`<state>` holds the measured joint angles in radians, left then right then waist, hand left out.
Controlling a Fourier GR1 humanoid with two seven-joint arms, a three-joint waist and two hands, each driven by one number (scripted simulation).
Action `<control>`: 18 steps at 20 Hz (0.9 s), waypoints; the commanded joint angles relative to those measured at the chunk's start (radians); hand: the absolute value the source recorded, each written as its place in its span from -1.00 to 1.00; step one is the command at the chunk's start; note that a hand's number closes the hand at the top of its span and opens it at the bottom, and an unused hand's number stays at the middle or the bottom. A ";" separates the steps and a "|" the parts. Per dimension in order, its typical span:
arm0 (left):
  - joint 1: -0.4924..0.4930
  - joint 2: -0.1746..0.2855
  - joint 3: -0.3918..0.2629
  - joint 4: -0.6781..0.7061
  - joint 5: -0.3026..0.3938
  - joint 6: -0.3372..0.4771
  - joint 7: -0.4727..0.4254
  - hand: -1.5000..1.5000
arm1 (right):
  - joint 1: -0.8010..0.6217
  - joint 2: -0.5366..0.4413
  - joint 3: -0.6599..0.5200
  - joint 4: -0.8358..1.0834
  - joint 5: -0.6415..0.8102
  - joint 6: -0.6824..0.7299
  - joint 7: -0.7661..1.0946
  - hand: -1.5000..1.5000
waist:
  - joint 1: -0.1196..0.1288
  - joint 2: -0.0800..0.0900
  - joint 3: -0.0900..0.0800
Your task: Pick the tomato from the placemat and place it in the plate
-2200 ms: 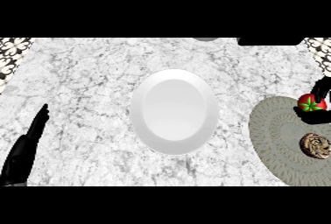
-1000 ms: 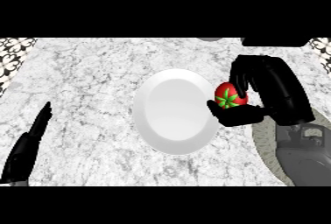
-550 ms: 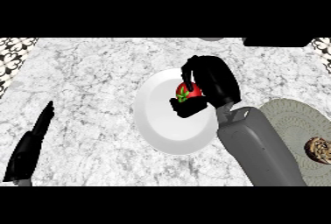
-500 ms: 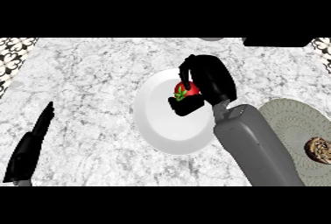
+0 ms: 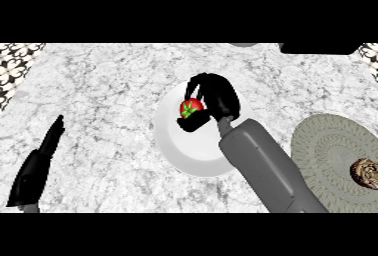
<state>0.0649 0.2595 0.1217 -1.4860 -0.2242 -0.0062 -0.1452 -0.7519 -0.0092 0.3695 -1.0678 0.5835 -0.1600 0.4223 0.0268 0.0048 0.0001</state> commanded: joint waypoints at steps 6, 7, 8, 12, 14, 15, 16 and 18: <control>-0.031 0.035 0.036 0.004 0.015 -0.045 0.029 0.00 | -0.080 0.009 0.036 0.196 -0.175 -0.261 -0.118 -1.00 | -0.002 0.000 0.000; 0.023 0.033 0.044 -0.014 0.027 -0.050 -0.011 0.00 | -0.046 0.009 -0.034 0.134 -0.169 -0.217 -0.164 -1.00 | -0.013 -0.003 0.000; 0.005 -0.009 0.015 -0.034 0.003 -0.010 0.035 0.00 | -0.048 0.000 -0.091 0.144 -0.186 -0.238 -0.222 -1.00 | -0.015 -0.002 0.001; 0.051 0.020 0.043 -0.040 0.022 -0.039 0.006 0.00 | -0.029 0.009 -0.154 0.094 -0.225 -0.357 -0.197 -1.00 | -0.014 -0.004 0.001; -0.003 0.029 0.052 0.012 0.015 -0.037 0.012 0.00 | 0.029 -0.026 -0.186 0.032 -0.250 -0.350 -0.188 -1.00 | -0.029 -0.005 0.000; 0.002 0.027 0.050 -0.056 0.026 -0.042 0.061 0.00 | 0.059 -0.066 -0.214 0.006 -0.276 -0.330 -0.227 -1.00 | -0.028 -0.007 0.001; 0.044 0.004 0.030 0.006 -0.004 -0.025 -0.038 0.00 | 0.049 -0.044 -0.223 -0.010 -0.279 -0.341 -0.193 -1.00 | -0.027 -0.006 0.000; 0.051 -0.014 0.030 -0.048 -0.003 -0.005 0.019 0.00 | 0.130 -0.098 -0.272 -0.140 -0.376 -0.268 -0.230 -1.00 | -0.039 -0.011 0.001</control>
<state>0.0822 0.2636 0.1557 -1.5034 -0.2193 -0.0274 -0.1281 -0.7055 -0.0561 0.1713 -1.0777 0.3007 -0.4680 0.2230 -0.0013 -0.0016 0.0006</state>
